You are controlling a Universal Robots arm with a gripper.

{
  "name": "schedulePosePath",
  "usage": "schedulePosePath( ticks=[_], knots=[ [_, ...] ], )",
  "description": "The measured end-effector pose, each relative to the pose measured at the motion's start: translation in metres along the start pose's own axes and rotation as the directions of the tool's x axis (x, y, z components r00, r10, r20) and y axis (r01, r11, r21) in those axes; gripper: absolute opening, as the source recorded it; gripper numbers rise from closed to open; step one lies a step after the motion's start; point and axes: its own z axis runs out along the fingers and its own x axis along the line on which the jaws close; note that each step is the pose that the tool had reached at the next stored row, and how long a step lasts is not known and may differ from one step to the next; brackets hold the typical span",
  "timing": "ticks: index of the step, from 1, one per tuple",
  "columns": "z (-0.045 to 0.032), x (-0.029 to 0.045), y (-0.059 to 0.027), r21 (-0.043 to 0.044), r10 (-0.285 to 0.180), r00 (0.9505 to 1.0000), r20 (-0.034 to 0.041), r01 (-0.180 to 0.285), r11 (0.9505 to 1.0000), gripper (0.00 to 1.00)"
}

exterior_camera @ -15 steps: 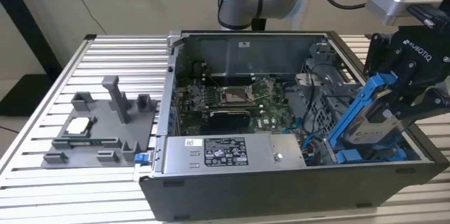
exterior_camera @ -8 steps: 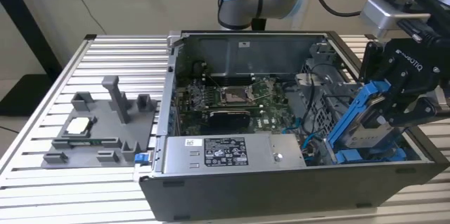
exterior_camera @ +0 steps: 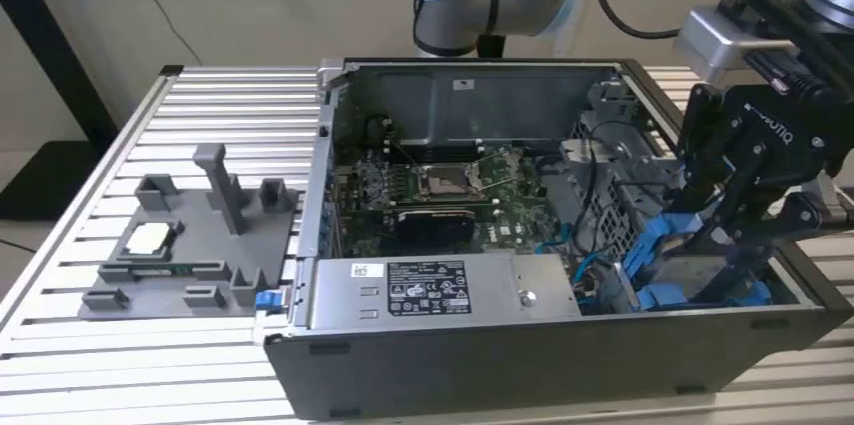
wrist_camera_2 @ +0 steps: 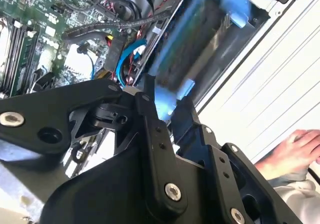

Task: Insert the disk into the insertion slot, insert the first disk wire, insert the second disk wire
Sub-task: 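Insert the disk into the insertion slot, then insert the first disk wire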

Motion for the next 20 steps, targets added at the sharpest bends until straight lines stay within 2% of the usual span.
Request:
schedulePosePath(
  ticks=[6, 8, 10, 14, 16, 18, 20],
  knots=[
    [-0.0110, -0.0017, 0.0009, 0.0011, 0.001, 1.0000, 0.0015, -0.001, 1.0000, 0.41],
    [-0.0110, -0.0051, 0.0013, 0.0091, 0.000, 1.0000, 0.0067, 0.000, 1.0000, 0.41],
    [-0.0110, -0.0078, 0.0023, 0.0251, -0.001, 0.9997, 0.0237, 0.001, 0.9997, 0.41],
    [-0.0107, -0.0124, 0.0043, 0.0557, -0.006, 0.9973, 0.0737, 0.002, 0.9984, 0.41],
    [-0.0106, -0.0148, 0.0046, 0.0697, -0.009, 0.9955, 0.0945, 0.002, 0.9976, 0.41],
    [-0.0098, -0.0160, 0.0046, 0.0801, -0.010, 0.9947, 0.1025, 0.002, 0.9968, 0.41],
    [-0.0080, -0.0163, 0.0045, 0.0861, -0.011, 0.9945, 0.1041, 0.002, 0.9963, 0.41]
  ],
)
